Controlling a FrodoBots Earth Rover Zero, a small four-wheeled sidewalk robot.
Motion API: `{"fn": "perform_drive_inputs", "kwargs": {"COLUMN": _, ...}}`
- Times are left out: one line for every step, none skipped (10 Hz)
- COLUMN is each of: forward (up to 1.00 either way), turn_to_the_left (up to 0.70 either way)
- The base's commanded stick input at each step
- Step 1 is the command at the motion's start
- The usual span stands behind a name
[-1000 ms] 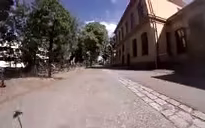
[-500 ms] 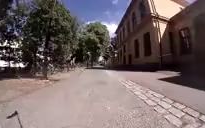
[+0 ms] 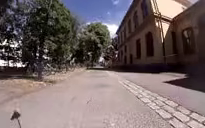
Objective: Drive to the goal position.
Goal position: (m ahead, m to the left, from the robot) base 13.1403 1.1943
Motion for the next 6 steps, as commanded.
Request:
{"fn": "perform_drive_inputs", "kwargs": {"forward": 0.85, "turn_to_the_left": 0.0}}
{"fn": "perform_drive_inputs", "kwargs": {"forward": 0.85, "turn_to_the_left": 0.0}}
{"fn": "perform_drive_inputs", "kwargs": {"forward": 0.85, "turn_to_the_left": 0.0}}
{"fn": "perform_drive_inputs", "kwargs": {"forward": 0.85, "turn_to_the_left": 0.0}}
{"fn": "perform_drive_inputs", "kwargs": {"forward": 0.85, "turn_to_the_left": 0.0}}
{"fn": "perform_drive_inputs", "kwargs": {"forward": 0.85, "turn_to_the_left": 0.0}}
